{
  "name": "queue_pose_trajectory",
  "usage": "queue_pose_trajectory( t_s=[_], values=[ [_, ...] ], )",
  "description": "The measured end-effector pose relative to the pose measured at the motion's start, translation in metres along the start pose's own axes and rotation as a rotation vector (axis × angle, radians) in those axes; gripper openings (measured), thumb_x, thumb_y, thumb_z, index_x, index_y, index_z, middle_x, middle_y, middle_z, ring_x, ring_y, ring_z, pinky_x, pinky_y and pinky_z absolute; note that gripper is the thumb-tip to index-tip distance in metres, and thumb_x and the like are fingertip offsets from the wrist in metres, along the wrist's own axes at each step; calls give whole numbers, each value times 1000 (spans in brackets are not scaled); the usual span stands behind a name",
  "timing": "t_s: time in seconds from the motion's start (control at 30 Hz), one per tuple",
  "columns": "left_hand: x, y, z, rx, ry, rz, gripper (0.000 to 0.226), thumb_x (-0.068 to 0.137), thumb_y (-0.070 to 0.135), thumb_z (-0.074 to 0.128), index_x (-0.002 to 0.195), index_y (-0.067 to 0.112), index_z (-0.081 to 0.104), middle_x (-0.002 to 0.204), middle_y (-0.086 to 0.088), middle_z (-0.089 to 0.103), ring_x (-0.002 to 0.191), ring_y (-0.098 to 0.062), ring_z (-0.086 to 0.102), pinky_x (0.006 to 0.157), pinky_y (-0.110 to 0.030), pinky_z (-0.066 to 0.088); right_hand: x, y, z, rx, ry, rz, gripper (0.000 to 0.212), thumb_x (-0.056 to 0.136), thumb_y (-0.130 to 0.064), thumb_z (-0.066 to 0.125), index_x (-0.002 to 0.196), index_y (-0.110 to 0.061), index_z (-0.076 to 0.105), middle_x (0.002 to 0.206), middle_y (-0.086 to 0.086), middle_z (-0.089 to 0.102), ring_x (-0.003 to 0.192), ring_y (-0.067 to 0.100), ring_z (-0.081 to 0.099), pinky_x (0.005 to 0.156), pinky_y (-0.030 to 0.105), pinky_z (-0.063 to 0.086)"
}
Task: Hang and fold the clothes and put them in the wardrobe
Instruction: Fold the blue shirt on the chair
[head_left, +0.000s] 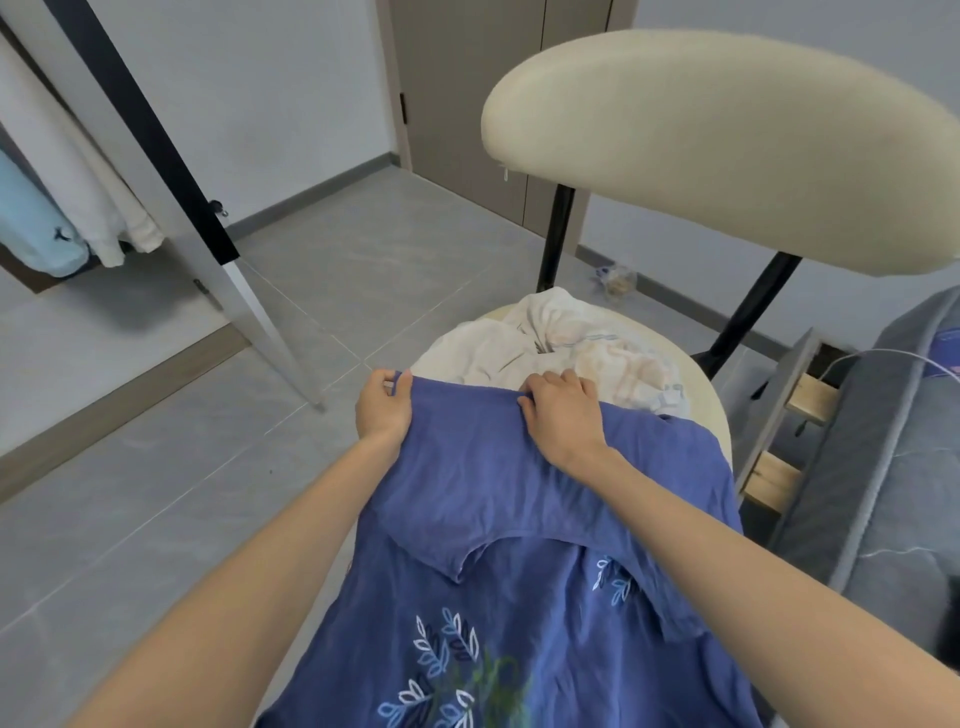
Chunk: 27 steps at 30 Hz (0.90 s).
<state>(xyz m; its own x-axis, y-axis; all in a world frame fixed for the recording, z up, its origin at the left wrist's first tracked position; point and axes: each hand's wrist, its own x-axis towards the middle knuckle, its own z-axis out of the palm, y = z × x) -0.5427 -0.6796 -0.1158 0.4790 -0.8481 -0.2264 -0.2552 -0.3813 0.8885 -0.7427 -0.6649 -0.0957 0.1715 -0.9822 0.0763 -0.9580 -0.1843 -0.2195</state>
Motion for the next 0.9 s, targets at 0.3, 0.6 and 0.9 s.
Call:
queue_pose_trajectory(
  t_s=[0.3,0.6,0.9],
  values=[
    [-80,32,27,431,-87,491,42,95,17,47,137,14,43,140,-9,34,129,-27,32,103,-38,31,-42,56,-30,275,290,160,23,94,-13,48,112,-11,61,117,4,60,108,26,45,91,34,36],
    [-152,12,101,895,-520,711,53,101,45,18,146,45,-10,152,8,-33,141,-25,-29,107,-64,-14,-89,140,-41,602,99,808,26,99,-22,37,86,-7,54,91,12,57,88,27,55,84,40,44],
    [-140,-13,104,989,-525,692,77,57,73,-40,131,52,-33,144,13,-44,135,-17,-37,104,-68,-11,-77,151,-43,1215,-169,1005,60,94,-55,43,130,-8,50,125,4,56,107,23,54,89,34,41]
  ],
)
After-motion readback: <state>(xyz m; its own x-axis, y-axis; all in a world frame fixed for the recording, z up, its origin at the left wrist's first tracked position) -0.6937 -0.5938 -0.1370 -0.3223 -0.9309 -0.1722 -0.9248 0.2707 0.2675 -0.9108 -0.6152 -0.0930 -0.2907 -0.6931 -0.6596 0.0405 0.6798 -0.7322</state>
